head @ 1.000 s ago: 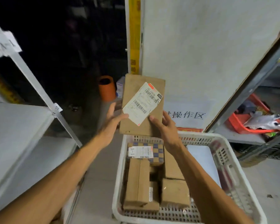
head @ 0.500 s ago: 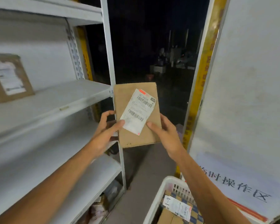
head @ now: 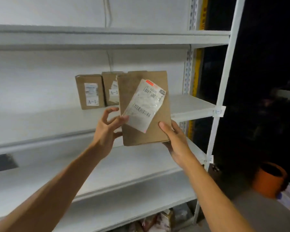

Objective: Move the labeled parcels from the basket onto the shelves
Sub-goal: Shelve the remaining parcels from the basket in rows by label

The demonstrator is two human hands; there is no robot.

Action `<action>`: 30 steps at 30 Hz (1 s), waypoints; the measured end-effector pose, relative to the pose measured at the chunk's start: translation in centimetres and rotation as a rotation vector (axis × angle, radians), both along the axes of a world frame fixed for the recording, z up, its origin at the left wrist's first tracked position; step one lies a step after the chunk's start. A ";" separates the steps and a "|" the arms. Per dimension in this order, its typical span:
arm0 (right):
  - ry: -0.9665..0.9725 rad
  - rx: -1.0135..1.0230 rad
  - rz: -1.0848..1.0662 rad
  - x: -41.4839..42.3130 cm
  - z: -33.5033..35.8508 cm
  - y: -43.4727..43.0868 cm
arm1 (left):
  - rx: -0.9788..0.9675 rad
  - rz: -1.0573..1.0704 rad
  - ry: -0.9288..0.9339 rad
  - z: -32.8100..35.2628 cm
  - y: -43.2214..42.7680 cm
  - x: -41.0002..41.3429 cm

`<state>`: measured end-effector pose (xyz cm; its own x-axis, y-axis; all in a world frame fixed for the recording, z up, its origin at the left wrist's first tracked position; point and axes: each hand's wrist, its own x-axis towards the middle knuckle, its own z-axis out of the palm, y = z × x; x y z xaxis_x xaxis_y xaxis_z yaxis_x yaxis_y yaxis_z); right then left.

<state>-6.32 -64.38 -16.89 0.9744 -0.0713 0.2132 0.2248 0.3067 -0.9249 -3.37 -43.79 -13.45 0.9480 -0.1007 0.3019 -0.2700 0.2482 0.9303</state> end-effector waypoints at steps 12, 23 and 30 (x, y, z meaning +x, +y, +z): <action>-0.012 -0.001 0.074 7.3 3.2 19.5 | 0.174 0.114 -0.057 -0.5 18.5 0.8; -0.260 -0.338 0.187 13.0 5.5 33.4 | 0.260 0.259 -0.099 1.2 33.1 6.1; -0.288 -0.548 0.092 19.8 4.3 37.5 | 0.437 0.301 -0.179 0.7 37.3 12.1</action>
